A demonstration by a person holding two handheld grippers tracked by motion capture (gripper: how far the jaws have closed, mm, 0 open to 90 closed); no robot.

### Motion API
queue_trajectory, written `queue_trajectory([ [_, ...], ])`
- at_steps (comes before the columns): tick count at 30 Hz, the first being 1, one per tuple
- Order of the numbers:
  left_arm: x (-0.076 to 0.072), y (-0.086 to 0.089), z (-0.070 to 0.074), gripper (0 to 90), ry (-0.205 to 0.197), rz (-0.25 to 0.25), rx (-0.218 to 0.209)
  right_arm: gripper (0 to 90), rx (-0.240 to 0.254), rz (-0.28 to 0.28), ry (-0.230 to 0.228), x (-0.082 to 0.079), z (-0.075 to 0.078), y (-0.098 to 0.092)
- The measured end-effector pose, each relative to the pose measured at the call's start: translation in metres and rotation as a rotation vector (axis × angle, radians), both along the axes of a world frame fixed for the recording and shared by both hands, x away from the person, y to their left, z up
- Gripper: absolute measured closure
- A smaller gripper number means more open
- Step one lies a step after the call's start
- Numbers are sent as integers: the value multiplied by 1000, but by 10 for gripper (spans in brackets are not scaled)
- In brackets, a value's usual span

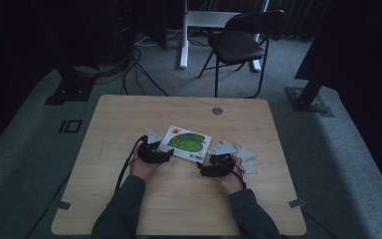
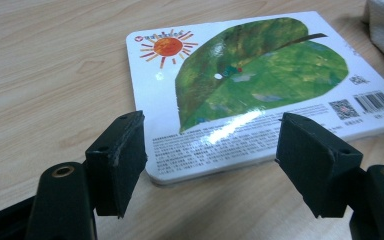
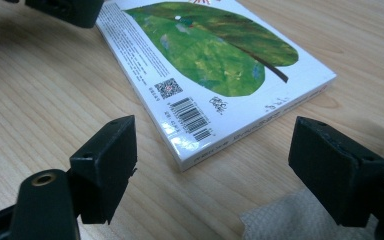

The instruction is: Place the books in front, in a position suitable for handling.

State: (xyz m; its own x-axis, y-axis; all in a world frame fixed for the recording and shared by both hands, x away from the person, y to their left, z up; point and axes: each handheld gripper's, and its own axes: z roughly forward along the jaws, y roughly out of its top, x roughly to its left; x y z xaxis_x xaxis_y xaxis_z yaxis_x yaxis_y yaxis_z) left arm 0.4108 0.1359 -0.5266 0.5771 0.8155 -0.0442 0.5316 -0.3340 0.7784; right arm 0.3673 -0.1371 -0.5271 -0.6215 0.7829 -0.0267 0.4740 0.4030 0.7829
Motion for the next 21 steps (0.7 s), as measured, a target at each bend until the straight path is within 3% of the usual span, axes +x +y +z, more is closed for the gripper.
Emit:
queue_trajectory([
  [11,14,-7,-9,276,39,-1,38,185,-12,5,25,5,-7,3],
  [16,18,-4,-11,270,60,11,7,185,-6,4,37,8,-10,5],
  [21,22,-4,-11,265,70,11,4,186,-13,2,49,10,-14,7],
])
